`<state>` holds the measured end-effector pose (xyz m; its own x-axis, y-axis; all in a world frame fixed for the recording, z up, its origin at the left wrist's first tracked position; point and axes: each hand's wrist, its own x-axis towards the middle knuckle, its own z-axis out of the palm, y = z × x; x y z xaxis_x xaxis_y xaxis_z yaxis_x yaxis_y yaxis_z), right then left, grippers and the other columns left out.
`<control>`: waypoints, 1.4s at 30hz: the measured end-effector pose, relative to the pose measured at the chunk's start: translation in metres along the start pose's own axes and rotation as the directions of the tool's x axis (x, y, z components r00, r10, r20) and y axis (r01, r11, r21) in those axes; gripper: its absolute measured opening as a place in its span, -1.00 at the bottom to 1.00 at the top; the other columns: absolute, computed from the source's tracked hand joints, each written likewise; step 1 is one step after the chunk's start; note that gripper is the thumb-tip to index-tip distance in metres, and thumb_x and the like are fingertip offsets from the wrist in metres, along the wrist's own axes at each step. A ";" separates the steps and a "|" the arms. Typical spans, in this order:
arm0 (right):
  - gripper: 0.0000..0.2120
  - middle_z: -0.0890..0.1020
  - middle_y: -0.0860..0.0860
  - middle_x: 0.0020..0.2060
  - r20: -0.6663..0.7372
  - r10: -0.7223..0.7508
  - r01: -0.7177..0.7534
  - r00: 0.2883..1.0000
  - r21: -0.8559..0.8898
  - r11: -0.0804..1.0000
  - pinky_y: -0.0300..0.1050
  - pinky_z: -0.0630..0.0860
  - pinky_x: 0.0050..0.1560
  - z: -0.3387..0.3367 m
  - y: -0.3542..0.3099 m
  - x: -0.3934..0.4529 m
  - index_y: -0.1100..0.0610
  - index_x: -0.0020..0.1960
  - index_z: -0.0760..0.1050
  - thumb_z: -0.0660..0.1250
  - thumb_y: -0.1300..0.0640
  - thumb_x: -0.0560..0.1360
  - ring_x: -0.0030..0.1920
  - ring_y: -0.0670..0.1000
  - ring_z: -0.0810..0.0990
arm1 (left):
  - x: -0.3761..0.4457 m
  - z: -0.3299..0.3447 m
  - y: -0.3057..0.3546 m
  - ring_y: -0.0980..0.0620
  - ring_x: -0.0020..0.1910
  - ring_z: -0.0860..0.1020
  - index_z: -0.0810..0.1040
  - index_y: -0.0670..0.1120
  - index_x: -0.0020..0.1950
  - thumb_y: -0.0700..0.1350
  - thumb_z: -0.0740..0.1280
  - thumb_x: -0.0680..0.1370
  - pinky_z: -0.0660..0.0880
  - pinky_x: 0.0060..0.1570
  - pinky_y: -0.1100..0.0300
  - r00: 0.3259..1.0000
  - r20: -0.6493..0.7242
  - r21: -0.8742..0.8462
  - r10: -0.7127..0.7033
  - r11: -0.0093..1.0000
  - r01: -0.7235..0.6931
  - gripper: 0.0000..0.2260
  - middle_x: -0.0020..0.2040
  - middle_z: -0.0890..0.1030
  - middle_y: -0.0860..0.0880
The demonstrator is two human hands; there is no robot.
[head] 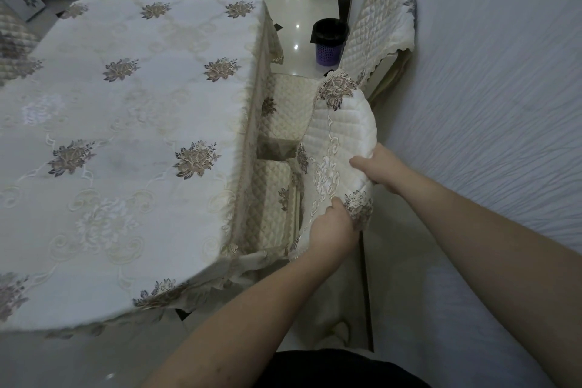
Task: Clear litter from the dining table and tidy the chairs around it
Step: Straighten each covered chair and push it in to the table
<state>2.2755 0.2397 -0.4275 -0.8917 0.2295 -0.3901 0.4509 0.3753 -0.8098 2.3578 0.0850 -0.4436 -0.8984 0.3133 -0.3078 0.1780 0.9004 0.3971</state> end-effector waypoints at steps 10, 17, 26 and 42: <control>-0.20 0.49 0.14 0.23 -0.172 0.083 -0.086 0.982 -0.007 0.996 0.15 0.50 0.17 0.025 0.000 -0.024 0.20 0.43 0.15 0.41 -0.14 0.38 0.17 0.18 0.52 | -0.008 -0.008 -0.009 -0.23 0.13 0.53 0.15 -0.19 0.41 0.08 0.33 0.50 0.38 -0.12 0.02 0.998 0.054 -0.060 0.031 0.998 -0.028 -0.37 0.22 0.49 -0.18; -0.11 0.49 0.11 0.30 -0.111 0.028 -0.042 0.993 -0.127 0.991 0.09 0.46 0.24 0.038 0.013 -0.073 0.12 0.47 0.17 0.38 -0.23 0.27 0.25 0.19 0.50 | -0.025 -0.039 -0.054 -0.13 0.23 0.48 0.24 -0.05 0.41 0.28 0.29 0.44 0.47 0.08 -0.02 0.962 0.167 0.099 0.215 0.967 -0.233 -0.33 0.31 0.46 -0.09; -0.52 0.59 0.07 0.15 -0.128 -0.229 0.054 0.965 -0.757 0.651 0.01 0.47 0.07 0.061 -0.027 -0.173 0.05 0.43 0.30 0.16 -0.09 0.57 0.15 0.12 0.55 | -0.048 -0.134 -0.150 -0.11 0.29 0.44 0.22 -0.03 0.50 0.12 0.18 0.58 0.47 0.14 -0.01 0.955 -0.052 0.273 0.293 0.924 -0.268 -0.47 0.42 0.38 -0.07; -0.42 0.41 0.11 0.40 -0.045 -0.437 0.180 0.898 -0.870 0.459 0.11 0.24 0.37 0.170 -0.136 -0.247 0.08 0.47 0.29 0.16 -0.20 0.55 0.38 0.15 0.36 | -0.162 -0.227 -0.258 -0.03 0.55 -0.05 -0.02 0.08 0.57 0.35 -0.25 0.52 -0.06 0.49 -0.09 0.948 0.016 0.561 0.319 0.781 -0.272 -0.33 0.59 -0.01 0.01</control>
<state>2.4274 -0.0205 -0.2953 -0.9963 0.0822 0.0233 0.0807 0.9949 -0.0611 2.3667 -0.2666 -0.3001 -0.7884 0.5887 -0.1787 0.6090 0.7879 -0.0914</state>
